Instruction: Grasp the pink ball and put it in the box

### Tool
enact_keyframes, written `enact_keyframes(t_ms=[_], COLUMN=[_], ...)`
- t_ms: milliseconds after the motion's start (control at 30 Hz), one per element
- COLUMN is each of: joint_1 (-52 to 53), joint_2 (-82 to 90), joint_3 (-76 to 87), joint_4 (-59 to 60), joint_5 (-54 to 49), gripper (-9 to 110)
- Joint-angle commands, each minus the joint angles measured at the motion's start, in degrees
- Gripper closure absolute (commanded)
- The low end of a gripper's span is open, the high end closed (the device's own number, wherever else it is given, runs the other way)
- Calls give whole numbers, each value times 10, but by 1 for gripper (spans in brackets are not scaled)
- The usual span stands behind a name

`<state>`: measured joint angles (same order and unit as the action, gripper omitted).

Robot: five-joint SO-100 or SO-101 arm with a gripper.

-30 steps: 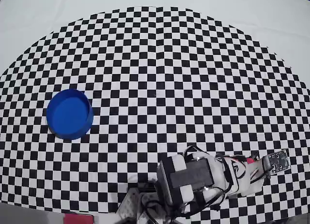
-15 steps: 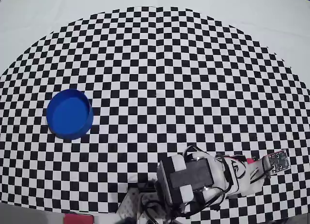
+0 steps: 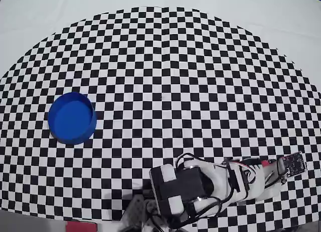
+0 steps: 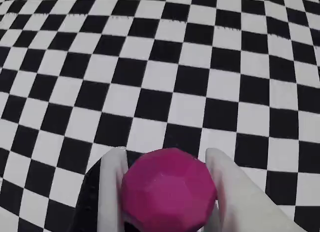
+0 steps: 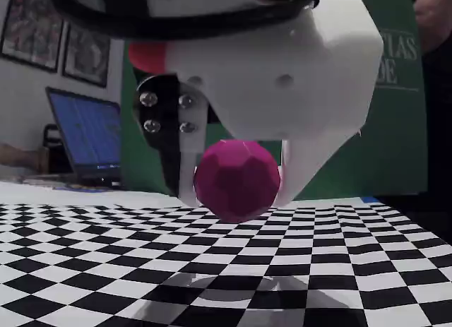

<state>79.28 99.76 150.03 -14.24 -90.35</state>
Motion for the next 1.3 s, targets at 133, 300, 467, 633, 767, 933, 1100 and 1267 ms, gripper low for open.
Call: enact_keyframes(t_ms=[133,300,467,633,767,933,1100,1267], joint_1=[9,16,25,28,25,13,-10,-46], joint_2=[91,138,167,186,194,200,205,208], joint_3=[4,15,15,15,15,15,15,15], joint_4=[-10,-10,-11,-16,-18,-18,-18,-18], joint_5=[5,5,5,5,4,4,4,4], gripper=[101,101,101,101,101,101,101,101])
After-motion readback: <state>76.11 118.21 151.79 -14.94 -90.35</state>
